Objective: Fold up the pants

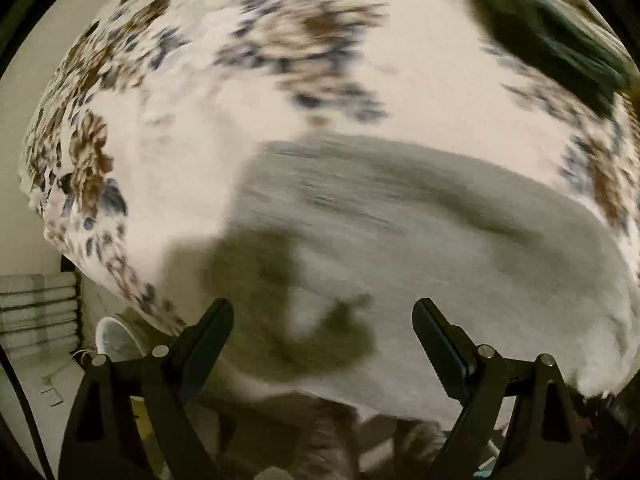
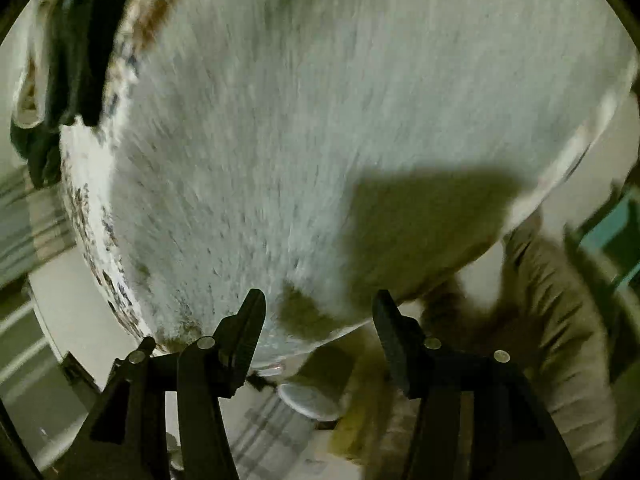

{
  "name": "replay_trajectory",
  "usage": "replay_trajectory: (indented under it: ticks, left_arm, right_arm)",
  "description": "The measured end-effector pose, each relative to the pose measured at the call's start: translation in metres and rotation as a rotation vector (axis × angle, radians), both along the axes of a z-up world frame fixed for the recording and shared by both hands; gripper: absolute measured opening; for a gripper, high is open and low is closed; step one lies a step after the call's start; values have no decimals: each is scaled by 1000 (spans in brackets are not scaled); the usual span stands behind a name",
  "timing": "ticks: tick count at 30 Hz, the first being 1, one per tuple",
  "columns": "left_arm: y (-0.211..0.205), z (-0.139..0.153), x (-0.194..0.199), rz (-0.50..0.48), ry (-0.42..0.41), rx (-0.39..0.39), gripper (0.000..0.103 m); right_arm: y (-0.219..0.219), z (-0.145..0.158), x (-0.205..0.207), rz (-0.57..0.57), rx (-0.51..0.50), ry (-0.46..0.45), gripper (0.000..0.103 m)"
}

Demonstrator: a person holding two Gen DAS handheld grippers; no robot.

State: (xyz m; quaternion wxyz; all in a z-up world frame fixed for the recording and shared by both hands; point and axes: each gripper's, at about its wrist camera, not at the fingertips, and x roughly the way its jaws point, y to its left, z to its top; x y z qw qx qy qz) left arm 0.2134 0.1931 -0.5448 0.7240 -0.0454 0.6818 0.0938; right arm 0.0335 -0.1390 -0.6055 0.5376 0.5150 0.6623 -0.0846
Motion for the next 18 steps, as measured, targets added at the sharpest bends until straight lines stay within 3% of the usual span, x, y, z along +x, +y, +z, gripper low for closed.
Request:
replay_trajectory:
  ticks: [2,3,4,5,6,8,10,11,14,16,18]
  left_arm:
    - [29,-24,6,27,33,-18,91]
    - [39,-31,0,39,51,-44,91]
    - [46,-41,-1,53,69,-89,86]
    - [54,-53,-2,69,87,-139,55]
    - [60,-57,-3,76,87,-168,39]
    - [69,-58,-4,76,78,-171,37]
    - [75,-61,-6,90,84,-180,39]
    - [72,-59,-6,81,87,-172,42]
    - [54,-42,-8,12,115,-102,52]
    - [43,-16,-13,-14,91,-58,52]
    - [32,6,-15,-24,59,-19,59]
  right_arm:
    - [18,-17,-5,-77,29,-12,57]
    - [25,-22,-6,-96,19,-28,39]
    - [31,-24,-7,-107,4,-33,12]
    - [35,-23,-8,-116,-9,-35,13]
    - [39,-18,-8,-117,-31,-44,13]
    - [46,0,-6,-55,-90,-77,12]
    - [53,-4,-6,80,-144,-7,12]
    - [54,-10,-5,121,-135,19,13]
    - [55,-15,6,242,-96,112,31]
    - [50,12,25,314,-117,88,48]
    - [43,44,47,358,-141,28,63]
